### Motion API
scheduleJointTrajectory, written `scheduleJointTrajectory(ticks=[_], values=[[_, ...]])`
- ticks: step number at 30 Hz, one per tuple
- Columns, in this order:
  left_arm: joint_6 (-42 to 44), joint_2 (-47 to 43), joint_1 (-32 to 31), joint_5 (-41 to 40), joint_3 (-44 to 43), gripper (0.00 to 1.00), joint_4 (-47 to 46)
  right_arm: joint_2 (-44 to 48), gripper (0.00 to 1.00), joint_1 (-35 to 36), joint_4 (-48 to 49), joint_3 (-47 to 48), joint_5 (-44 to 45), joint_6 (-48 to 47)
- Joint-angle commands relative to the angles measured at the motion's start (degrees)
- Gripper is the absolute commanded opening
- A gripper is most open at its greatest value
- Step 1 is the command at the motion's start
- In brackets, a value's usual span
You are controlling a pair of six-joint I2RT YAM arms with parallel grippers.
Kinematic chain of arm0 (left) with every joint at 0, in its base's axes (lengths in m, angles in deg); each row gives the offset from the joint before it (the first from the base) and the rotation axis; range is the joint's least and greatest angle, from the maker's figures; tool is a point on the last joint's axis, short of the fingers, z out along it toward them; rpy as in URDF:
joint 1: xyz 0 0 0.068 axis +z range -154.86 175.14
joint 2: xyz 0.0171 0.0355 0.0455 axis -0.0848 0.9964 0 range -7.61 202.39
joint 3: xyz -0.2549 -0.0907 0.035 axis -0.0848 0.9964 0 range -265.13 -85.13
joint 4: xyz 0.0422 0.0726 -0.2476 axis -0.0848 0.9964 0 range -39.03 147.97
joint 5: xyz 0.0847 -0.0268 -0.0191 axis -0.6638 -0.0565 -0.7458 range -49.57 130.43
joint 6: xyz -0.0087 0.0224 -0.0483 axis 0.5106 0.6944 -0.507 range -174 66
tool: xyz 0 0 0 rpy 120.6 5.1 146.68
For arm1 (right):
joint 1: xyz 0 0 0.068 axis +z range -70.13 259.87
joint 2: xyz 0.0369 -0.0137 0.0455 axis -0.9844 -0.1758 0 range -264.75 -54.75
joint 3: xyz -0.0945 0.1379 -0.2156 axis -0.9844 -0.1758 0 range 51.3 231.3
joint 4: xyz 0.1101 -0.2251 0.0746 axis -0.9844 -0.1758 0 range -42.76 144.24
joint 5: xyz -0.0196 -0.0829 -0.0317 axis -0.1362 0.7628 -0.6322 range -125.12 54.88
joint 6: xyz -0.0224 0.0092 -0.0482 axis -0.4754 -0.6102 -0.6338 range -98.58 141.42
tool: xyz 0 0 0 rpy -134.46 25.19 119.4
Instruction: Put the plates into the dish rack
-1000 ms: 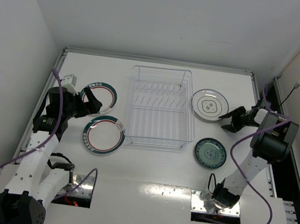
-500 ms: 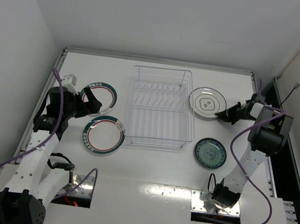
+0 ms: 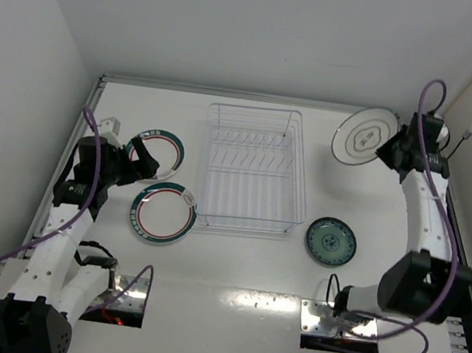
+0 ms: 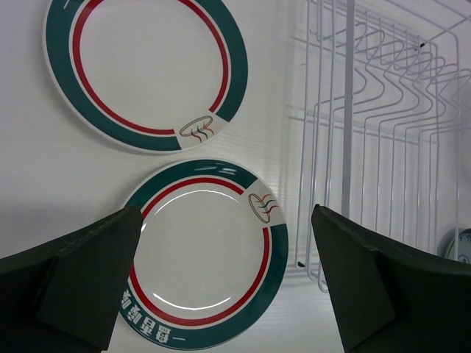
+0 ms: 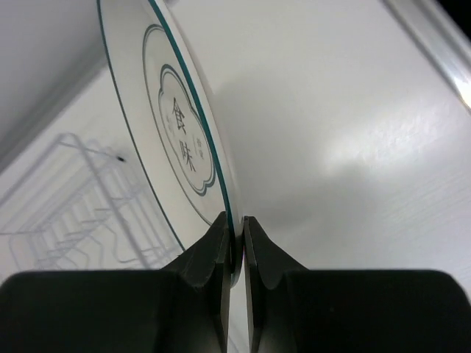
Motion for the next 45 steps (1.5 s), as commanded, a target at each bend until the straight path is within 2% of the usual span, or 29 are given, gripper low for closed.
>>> scheduleJointTrajectory(ticks=[1,6,10,17,25,33,38,41,44,45], values=[[0.3,0.2,-0.2,-0.4,-1.2,1.00,-0.9,4.3,0.00,5.6,-0.9,5.4,13.0,-2.4],[0.3,-0.3,-0.2,-0.4,-1.2,1.00,-0.9,2.2,0.00,14.0,-1.5,11.0,19.2,-7.7],[0.3,-0.3,-0.2,-0.9,-1.2,1.00,-0.9,-1.2,0.00,23.5,-2.1,13.2,26.1,-10.3],[0.3,-0.3,-0.2,-1.5,-1.2,1.00,-0.4,-6.2,0.00,32.0,-2.8,13.8,32.7,-10.8],[0.3,-0.9,-0.8,-2.0,-1.2,1.00,-0.4,-11.1,0.00,36.0,-4.1,14.9,40.2,-10.8],[0.3,-0.9,-0.8,-2.0,-1.2,1.00,-0.4,-20.3,0.00,41.2,-9.4,22.1,47.8,-12.2],[0.3,-0.9,-0.8,-2.5,-1.2,1.00,-0.4,-24.7,0.00,42.5,-13.1,24.7,48.2,-10.5],[0.3,-0.9,-0.8,-2.5,-1.2,1.00,0.1,-23.0,0.01,43.0,-12.3,22.4,45.5,-10.5],[0.3,-0.9,-0.8,-2.5,-1.2,1.00,0.1,-21.9,0.07,43.0,-11.6,22.3,43.3,-10.5],[-0.2,-0.9,-0.8,-2.5,-1.2,1.00,0.1,-20.9,0.17,43.0,-11.6,22.3,42.7,-10.5]])
